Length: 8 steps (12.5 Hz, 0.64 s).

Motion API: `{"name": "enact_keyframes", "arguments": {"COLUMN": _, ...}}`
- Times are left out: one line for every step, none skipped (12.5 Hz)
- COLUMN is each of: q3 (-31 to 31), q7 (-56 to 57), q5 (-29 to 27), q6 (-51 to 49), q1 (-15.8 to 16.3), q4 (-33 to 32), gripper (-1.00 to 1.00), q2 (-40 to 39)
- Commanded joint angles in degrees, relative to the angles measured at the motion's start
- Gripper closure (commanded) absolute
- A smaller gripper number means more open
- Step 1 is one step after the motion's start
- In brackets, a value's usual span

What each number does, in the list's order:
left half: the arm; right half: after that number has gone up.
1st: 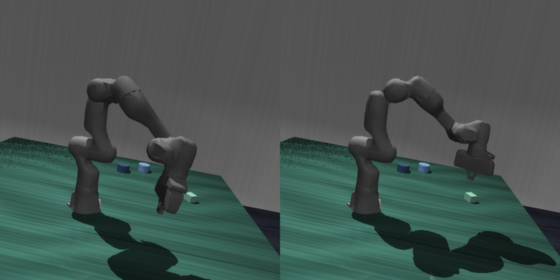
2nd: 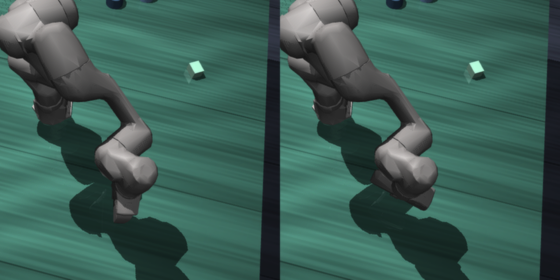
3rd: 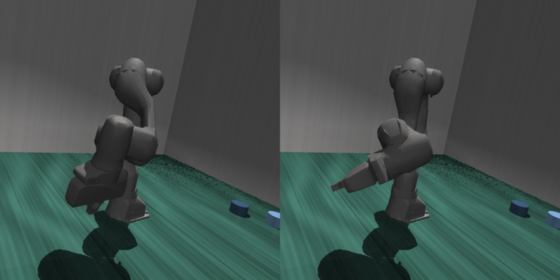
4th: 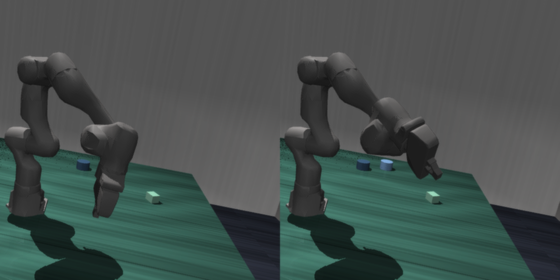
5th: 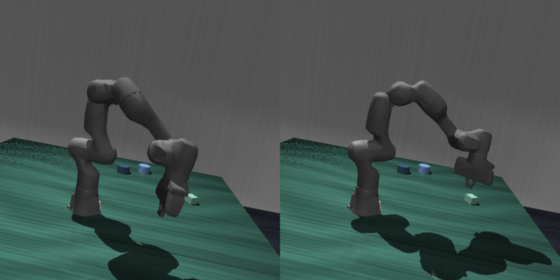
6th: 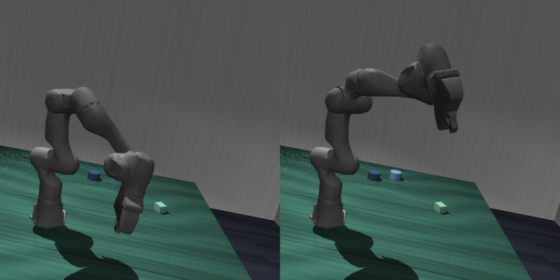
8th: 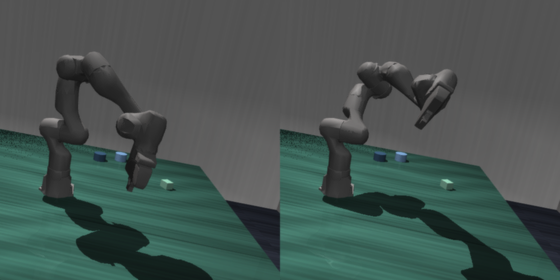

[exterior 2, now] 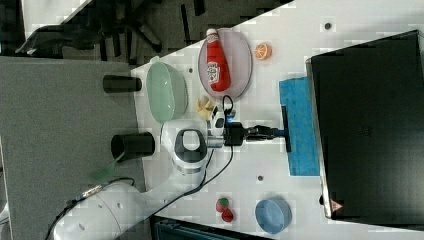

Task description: Flap open oven.

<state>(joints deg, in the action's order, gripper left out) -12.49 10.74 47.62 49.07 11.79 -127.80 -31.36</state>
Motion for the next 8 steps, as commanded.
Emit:
{"name": "enact_keyframes", "arguments": {"q3": -0.6, "q7": -4.1, "q5": -0.1, "q6": 1.6, "q1": -0.8, "q4": 2.2, "gripper": 0.65, "q2": 1.4}}
{"name": "enact_keyframes", "arguments": {"q3": -0.5, "q7": -4.1, "q5": -1.1, "q6": 2.0, "q1": -0.8, "q4": 2.4, "gripper": 0.65, "q2": 2.5}}
{"name": "enact_keyframes", "arguments": {"q3": -0.5, "q7": -4.1, "q5": -4.1, "q6": 2.1, "q1": -0.8, "q4": 2.5, "gripper": 0.65, "q2": 4.4}}
{"name": "enact_keyframes", "arguments": {"q3": -0.5, "q7": -4.1, "q5": -9.0, "q6": 2.0, "q1": -0.8, "q4": 2.5, "gripper": 0.65, "q2": 7.0}}
{"name": "enact_keyframes", "arguments": {"q3": -0.6, "q7": -4.1, "q5": -14.7, "q6": 1.8, "q1": -0.9, "q4": 2.5, "gripper": 0.65, "q2": 10.0}}
{"name": "enact_keyframes", "arguments": {"q3": -0.8, "q7": -4.1, "q5": -20.5, "q6": 1.6, "q1": -1.1, "q4": 2.7, "gripper": 0.65, "q2": 13.2}}
{"name": "enact_keyframes", "arguments": {"q3": -0.9, "q7": -4.1, "q5": -25.7, "q6": 1.2, "q1": -1.2, "q4": 3.1, "gripper": 0.65, "q2": 16.4}}
{"name": "enact_keyframes", "arguments": {"q3": -1.1, "q7": -4.3, "q5": -30.9, "q6": -0.5, "q1": -1.4, "q4": 3.8, "gripper": 0.65, "q2": 19.4}}
